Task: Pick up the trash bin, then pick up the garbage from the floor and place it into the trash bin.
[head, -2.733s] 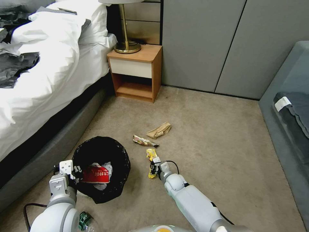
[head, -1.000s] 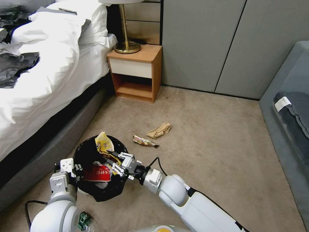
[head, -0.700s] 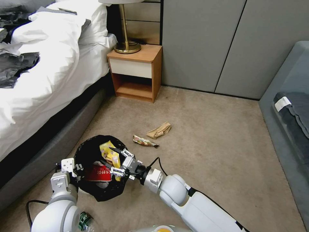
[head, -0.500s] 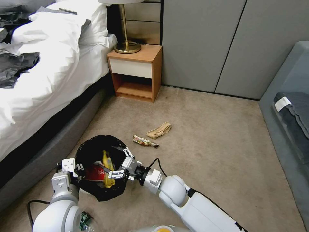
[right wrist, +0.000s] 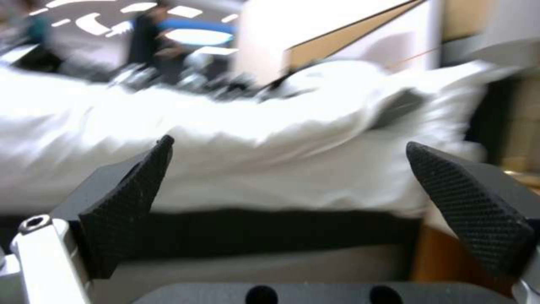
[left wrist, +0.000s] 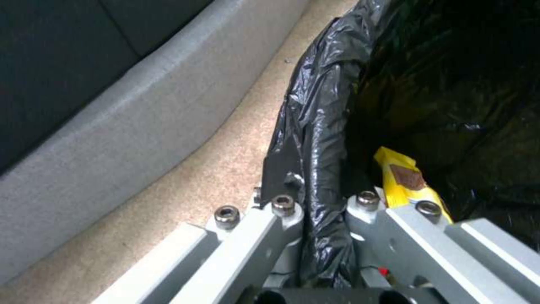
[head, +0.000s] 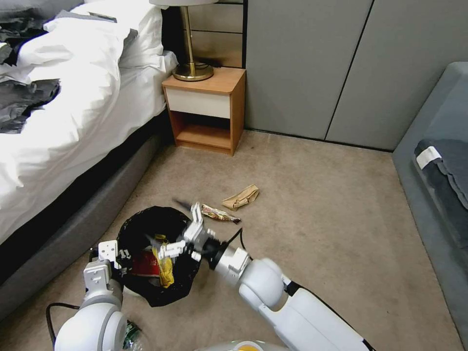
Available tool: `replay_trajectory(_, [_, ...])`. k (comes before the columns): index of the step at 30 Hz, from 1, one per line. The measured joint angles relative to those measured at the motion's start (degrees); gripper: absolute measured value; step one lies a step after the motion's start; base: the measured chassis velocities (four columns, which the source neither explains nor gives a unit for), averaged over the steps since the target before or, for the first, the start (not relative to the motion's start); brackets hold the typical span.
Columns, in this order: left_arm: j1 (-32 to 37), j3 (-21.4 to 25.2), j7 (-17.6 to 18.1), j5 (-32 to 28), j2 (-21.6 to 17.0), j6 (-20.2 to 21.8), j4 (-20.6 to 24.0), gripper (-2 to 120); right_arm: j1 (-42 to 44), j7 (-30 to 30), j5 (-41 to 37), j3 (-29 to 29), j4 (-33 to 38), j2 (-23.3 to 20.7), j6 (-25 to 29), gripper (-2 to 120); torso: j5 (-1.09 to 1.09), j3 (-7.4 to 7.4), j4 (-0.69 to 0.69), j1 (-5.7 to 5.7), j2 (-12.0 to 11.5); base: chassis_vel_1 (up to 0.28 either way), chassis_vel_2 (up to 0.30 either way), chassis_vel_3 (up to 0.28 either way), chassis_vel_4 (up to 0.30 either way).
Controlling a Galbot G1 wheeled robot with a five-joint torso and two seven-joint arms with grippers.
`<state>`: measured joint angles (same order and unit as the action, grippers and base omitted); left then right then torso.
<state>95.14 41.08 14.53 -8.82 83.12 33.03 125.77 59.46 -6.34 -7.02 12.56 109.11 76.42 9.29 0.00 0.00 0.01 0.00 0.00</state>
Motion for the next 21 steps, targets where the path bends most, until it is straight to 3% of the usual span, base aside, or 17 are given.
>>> replay_trajectory(1, [0.0,0.0,0.0,0.0,0.0,0.0,0.0,1,0.0,0.0,0.0,0.0,0.0,0.0,0.0,100,0.0,0.0,0.0,0.0,0.0,0.0,0.0,0.0,0.0])
replay_trajectory(4, [-0.18,0.86,-0.05,-0.73,-0.42,-0.08,-0.19,1,6.74,5.74,4.6,-7.29,5.29,1.02,-1.79,100,0.0,0.0,-0.01,0.0,0.0,0.0,0.0,0.0,0.0])
replay_trajectory(12, [-0.37,2.22,-0.22,-2.9,-0.73,-0.29,-0.35,1,20.68,9.35,8.17,-17.06,7.72,3.09,0.03,100,0.0,0.0,-0.02,0.0,0.0,0.0,0.0,0.0,0.0])
replay_trajectory(21, [-0.12,1.83,-0.21,-3.53,-0.7,-0.6,0.24,1,24.53,9.84,8.7,-20.41,6.29,2.83,2.05,100,0.0,0.0,-0.01,0.0,0.0,0.0,0.0,0.0,0.0])
